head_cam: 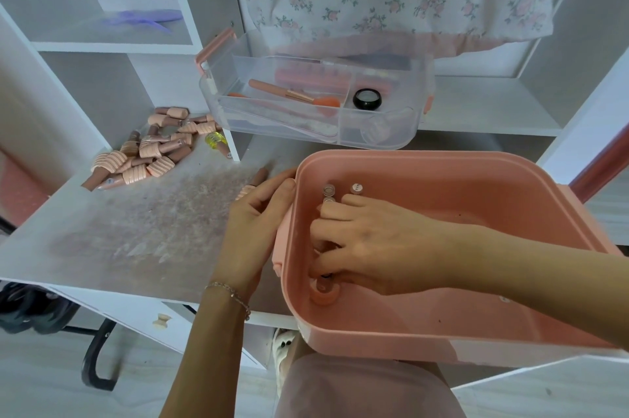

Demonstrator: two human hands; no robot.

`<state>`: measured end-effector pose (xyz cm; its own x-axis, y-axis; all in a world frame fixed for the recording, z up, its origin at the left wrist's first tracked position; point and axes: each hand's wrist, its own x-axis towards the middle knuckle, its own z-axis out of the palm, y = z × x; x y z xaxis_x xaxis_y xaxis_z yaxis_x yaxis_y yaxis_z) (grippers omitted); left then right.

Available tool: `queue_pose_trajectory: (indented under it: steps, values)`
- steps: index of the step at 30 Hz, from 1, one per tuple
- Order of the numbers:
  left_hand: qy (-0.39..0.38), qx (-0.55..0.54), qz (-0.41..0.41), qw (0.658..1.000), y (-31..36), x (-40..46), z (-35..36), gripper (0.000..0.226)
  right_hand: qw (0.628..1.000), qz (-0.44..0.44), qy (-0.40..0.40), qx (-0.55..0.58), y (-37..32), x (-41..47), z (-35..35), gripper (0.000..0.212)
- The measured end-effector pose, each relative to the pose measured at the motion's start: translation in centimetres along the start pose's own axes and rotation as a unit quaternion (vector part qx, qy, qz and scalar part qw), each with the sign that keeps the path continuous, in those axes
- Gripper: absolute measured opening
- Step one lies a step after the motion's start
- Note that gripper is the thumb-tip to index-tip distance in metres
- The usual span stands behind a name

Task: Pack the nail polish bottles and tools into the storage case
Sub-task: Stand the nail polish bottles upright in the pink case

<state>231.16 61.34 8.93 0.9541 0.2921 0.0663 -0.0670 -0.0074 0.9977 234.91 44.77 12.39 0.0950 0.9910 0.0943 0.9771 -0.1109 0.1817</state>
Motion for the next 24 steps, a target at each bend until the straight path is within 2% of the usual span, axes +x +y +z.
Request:
queue_pose_trajectory:
  steps: [6,11,17,24]
  values:
    - [-0.013,-0.001,-0.001,1.0,-0.03,-0.02,-0.02,0.021,0.999,-0.018,0.03,-0.018,0.49,-0.18,0.16,0.016]
    - [-0.008,-0.006,0.0,1.0,0.02,-0.05,0.04,0.021,0.999,-0.022,0.026,-0.028,0.66,-0.31,0.12,0.02]
    - [-0.007,-0.006,-0.005,1.0,0.17,-0.14,0.08,0.021,0.995,-0.049,0.007,-0.083,0.33,-0.07,-0.05,0.017]
    - [0.0,0.0,-0.004,1.0,0.48,-0.25,0.21,0.02,0.996,-0.038,-0.038,-0.072,-0.22,0.05,-0.13,0.013]
